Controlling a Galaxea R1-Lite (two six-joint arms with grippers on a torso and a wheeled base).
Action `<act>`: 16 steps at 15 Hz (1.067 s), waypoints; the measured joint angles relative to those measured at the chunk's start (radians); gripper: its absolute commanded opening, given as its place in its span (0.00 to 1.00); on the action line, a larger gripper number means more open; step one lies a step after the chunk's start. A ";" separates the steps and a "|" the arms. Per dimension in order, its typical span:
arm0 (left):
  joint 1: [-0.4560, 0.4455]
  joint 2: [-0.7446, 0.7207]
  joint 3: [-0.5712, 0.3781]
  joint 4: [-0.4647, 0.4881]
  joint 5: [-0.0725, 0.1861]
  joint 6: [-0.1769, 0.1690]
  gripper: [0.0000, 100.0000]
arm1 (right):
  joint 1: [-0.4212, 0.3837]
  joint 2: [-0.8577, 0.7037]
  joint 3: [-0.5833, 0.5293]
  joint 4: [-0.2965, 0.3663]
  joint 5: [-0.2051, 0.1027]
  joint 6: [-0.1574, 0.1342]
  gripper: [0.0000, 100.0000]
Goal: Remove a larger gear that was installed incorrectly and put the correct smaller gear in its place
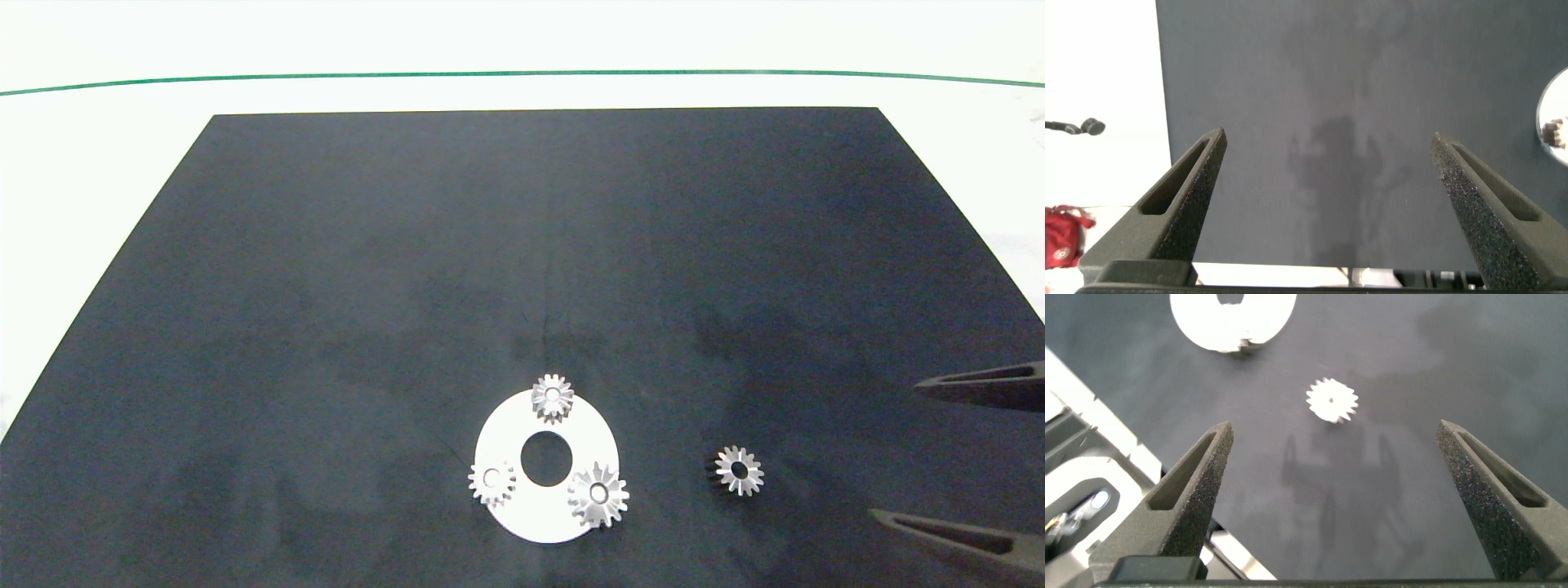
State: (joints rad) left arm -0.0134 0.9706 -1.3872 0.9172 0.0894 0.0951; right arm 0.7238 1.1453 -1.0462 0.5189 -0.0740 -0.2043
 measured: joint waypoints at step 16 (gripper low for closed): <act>0.004 -0.057 -0.057 0.018 0.000 0.006 1.00 | 0.254 0.598 -0.246 0.014 -0.191 -0.007 1.00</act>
State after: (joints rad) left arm -0.0091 0.9140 -1.4447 0.9351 0.0898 0.1009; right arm 0.9781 1.7430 -1.2917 0.5334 -0.2651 -0.2117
